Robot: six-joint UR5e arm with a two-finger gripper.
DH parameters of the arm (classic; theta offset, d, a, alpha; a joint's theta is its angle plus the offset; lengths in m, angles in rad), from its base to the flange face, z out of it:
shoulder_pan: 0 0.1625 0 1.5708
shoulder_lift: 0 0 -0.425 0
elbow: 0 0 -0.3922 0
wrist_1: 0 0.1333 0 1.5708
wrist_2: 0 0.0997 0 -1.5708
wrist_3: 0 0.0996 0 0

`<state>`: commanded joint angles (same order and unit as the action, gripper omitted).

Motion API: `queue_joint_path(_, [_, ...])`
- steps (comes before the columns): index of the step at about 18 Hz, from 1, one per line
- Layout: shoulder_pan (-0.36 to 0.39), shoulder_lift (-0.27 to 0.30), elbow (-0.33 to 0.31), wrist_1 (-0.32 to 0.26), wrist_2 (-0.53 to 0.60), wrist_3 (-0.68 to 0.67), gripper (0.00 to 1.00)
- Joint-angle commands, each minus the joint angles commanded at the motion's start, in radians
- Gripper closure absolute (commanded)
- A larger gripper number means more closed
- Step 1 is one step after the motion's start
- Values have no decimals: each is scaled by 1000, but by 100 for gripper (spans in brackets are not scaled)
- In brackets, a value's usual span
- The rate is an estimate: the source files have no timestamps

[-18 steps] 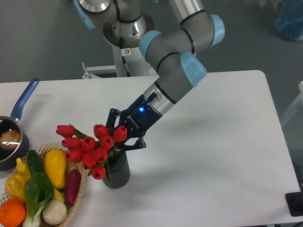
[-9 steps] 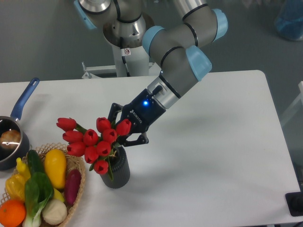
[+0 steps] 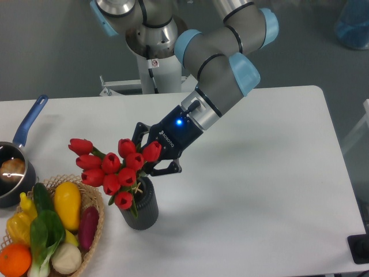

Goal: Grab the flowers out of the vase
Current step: 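Lift the gripped tulips upward out of the black vase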

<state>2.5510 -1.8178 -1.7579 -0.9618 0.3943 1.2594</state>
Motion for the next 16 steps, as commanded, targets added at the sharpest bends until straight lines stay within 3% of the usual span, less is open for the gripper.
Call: queue_joint_path(16, [74, 49, 0, 0, -118, -90, 73])
